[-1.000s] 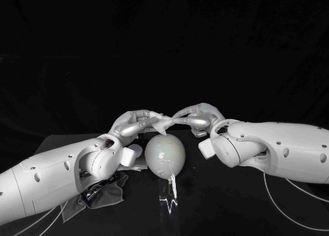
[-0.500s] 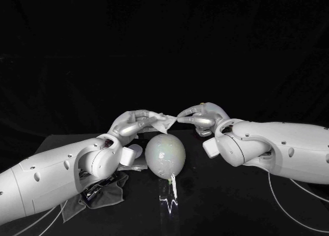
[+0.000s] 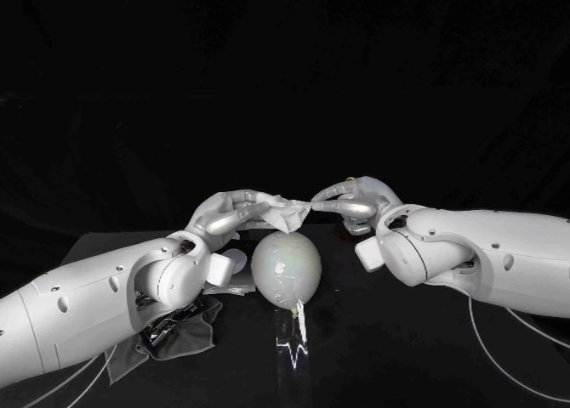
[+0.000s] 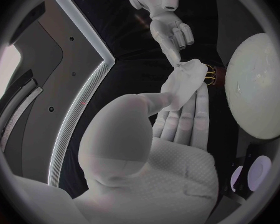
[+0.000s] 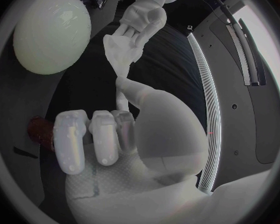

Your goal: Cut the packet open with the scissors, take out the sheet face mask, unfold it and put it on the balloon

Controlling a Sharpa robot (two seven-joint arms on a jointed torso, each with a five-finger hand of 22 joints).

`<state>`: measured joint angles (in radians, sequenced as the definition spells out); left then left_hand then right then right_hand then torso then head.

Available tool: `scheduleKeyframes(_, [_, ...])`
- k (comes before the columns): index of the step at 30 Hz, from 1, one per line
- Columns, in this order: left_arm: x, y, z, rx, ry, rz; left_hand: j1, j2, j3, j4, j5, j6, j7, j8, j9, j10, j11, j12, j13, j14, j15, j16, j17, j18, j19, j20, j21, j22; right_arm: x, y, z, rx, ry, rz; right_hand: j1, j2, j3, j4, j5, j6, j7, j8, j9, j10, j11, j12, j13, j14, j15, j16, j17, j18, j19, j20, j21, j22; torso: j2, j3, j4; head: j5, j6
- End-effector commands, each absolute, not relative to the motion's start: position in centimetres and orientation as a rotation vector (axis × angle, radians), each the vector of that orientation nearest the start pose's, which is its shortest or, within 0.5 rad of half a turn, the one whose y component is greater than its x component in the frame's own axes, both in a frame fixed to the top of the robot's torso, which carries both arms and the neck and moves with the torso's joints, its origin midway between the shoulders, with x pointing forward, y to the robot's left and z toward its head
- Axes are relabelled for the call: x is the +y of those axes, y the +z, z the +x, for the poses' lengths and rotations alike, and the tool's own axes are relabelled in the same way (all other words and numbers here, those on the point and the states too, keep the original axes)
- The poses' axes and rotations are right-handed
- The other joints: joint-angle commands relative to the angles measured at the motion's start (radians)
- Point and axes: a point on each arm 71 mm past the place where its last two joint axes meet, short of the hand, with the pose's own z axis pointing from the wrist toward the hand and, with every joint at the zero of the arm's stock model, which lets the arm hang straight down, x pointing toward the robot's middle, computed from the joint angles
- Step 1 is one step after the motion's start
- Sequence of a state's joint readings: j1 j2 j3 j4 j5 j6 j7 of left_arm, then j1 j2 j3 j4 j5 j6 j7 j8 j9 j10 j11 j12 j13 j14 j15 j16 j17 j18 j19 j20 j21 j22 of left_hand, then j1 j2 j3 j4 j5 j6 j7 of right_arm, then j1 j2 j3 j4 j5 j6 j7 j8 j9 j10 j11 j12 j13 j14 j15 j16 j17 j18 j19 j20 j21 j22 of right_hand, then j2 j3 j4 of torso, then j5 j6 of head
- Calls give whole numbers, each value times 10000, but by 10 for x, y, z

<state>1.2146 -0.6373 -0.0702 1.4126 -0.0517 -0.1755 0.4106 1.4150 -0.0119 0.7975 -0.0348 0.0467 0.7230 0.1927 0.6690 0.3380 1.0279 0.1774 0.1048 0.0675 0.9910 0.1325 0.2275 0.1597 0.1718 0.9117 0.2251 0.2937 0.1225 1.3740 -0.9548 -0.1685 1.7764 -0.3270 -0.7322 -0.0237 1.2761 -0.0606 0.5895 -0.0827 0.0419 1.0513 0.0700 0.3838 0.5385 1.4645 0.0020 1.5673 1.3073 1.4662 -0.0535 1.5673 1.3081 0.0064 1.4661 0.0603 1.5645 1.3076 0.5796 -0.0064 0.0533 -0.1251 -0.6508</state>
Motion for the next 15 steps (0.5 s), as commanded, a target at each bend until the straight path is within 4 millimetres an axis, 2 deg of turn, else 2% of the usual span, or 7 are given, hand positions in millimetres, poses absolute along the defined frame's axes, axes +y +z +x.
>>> scheduleKeyframes(1, [125,-183,499,15414,-17741,-9742,2,17,134,-50,26,98,217,-143,-82,694,-183,163,2,157,-86,2,17,84,34,-103,140,67,-215,-144,455,15538,10121,9760,-100,30,69,3,67,47,8,46,210,1063,-52,35,2635,1045,-79,35,2627,-64,1047,-103,63,2632,2,-2,2,-7,-2])
scheduleKeyframes(5, [125,-183,499,15311,-17747,-9984,-14,-45,197,-131,18,123,139,-399,-237,1219,-305,210,-17,433,-189,53,68,72,10,-164,276,135,-215,-144,455,15605,10096,9771,-101,30,71,2,67,46,7,48,212,1063,-52,35,2635,1045,-79,35,2627,-64,1047,-103,63,2632,3,2,4,-7,-36])
scheduleKeyframes(6, [125,-183,499,15280,-17762,-10077,-29,-63,234,-145,21,74,125,-567,-338,1300,-321,164,-34,496,-208,52,82,73,8,-187,332,163,-215,-144,455,15626,10086,9774,-108,26,83,-5,67,44,7,58,223,1063,-53,35,2635,1045,-79,35,2627,-64,1047,-104,63,2632,5,0,1,-8,-35])
scheduleKeyframes(9, [125,-183,499,15223,-17829,-10304,-36,-90,319,-183,23,-173,57,-949,-552,1413,-372,75,-43,555,-231,23,100,59,-11,-199,417,204,-215,-145,456,15669,10059,9788,-108,26,83,-5,67,44,7,58,223,1063,-53,35,2635,1045,-79,35,2627,-64,1047,-104,63,2632,3,2,1,-8,-32])
scheduleKeyframes(11, [125,-183,499,15213,-17943,-10505,-14,-121,393,-242,25,-573,-65,-1321,-743,1491,-413,30,-42,599,-248,12,116,48,-38,-198,461,227,-216,-146,456,15687,10011,9820,-108,26,83,-5,67,44,7,58,223,1063,-53,35,2635,1045,-79,35,2627,-64,1047,-104,63,2632,4,2,-4,-10,-46])
scheduleKeyframes(12, [125,-183,499,15220,-17984,-10564,-14,-121,393,-242,25,-573,-65,-1321,-743,1491,-413,30,-42,599,-248,12,116,48,-38,-198,461,227,-216,-146,456,15689,9985,9838,-108,26,83,-5,67,44,7,58,223,1063,-53,35,2635,1045,-79,35,2627,-64,1047,-104,63,2632,3,4,-2,-15,-49])
scheduleKeyframes(15, [125,-184,498,15283,-18082,-10691,7,-151,447,-332,19,-888,-302,-1694,-944,1638,-448,-9,-37,650,-267,-4,142,38,-101,-201,519,259,-217,-148,456,15689,9907,9897,-108,26,83,-5,67,44,7,58,223,1063,-53,35,2635,1045,-79,35,2627,-64,1047,-104,63,2632,3,1,-3,-26,-49])
